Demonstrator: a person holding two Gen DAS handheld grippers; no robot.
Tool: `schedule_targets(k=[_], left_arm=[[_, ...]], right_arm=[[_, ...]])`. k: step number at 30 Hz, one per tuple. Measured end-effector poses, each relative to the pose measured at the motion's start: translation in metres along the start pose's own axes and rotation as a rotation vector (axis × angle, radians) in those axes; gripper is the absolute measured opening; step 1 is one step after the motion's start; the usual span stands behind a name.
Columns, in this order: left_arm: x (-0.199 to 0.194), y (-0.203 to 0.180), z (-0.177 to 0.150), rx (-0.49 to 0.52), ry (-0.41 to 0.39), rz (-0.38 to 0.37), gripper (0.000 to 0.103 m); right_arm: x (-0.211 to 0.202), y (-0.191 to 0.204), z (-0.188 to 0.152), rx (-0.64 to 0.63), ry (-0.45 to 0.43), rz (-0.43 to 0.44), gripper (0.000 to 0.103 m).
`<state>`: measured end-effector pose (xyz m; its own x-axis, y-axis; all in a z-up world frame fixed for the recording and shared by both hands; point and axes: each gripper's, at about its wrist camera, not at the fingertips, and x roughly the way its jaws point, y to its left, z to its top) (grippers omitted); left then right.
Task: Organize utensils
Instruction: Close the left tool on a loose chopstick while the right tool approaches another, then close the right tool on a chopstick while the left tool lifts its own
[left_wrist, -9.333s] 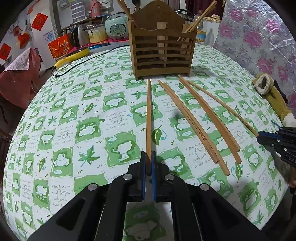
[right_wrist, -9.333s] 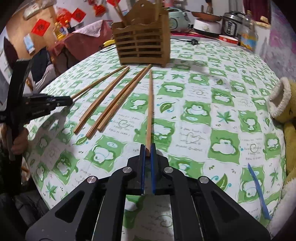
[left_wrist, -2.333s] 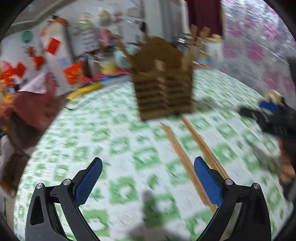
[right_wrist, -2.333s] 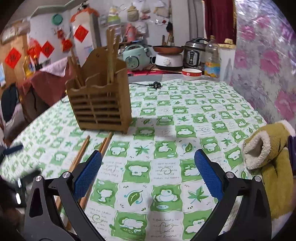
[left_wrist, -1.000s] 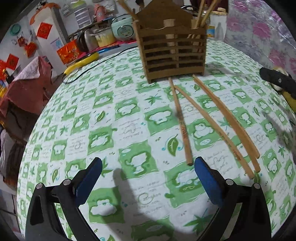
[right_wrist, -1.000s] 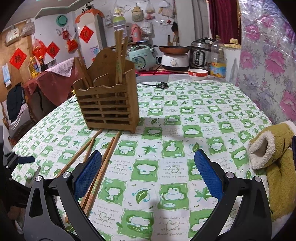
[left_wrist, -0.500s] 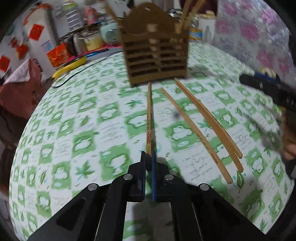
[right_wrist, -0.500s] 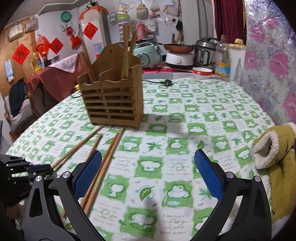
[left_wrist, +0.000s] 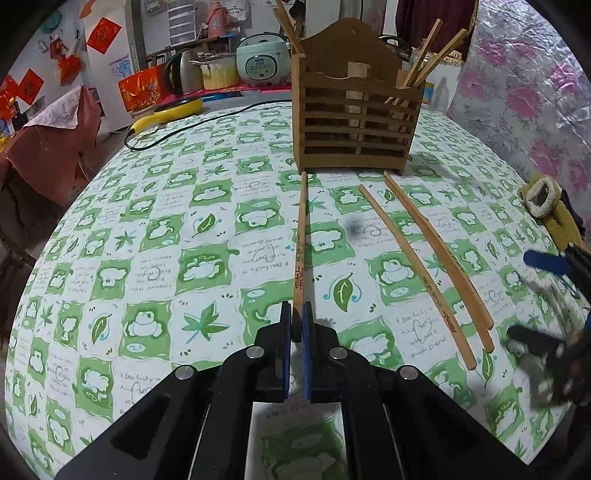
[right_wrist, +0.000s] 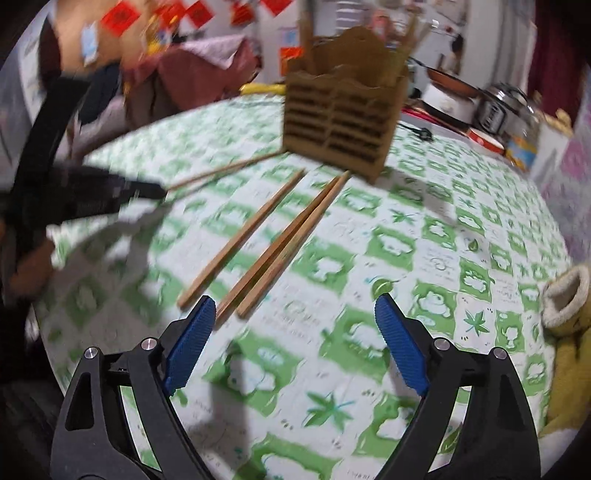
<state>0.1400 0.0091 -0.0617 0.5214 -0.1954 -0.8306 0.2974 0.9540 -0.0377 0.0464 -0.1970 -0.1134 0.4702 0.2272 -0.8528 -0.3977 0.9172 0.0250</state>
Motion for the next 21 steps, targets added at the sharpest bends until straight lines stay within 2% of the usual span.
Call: schedule_targets(k=[4,10,14,17,19,21], left_arm=[[0.001,0.0,0.0,-0.002,0.004,-0.003,0.006],[0.003,-0.003,0.0,0.013,0.009,0.012,0.006],[0.005,-0.006,0.0,0.021,0.017,0.03,0.006],[0.004,-0.004,-0.002,0.024,0.024,0.041,0.006],[0.002,-0.001,-0.004,0.017,0.032,0.018,0.006],[0.002,0.002,-0.006,0.011,0.041,0.008,0.006]], right_arm=[[0.012,0.008,0.0,-0.047,0.068,-0.034,0.073],[0.019,0.002,0.006,-0.023,0.079,-0.007,0.061],[0.025,-0.002,0.01,-0.003,0.077,-0.019,0.056],[0.022,-0.02,0.006,0.051,0.077,-0.051,0.05],[0.019,-0.041,-0.002,0.116,0.084,-0.09,0.047],[0.014,-0.059,-0.007,0.18,0.075,-0.077,0.046]])
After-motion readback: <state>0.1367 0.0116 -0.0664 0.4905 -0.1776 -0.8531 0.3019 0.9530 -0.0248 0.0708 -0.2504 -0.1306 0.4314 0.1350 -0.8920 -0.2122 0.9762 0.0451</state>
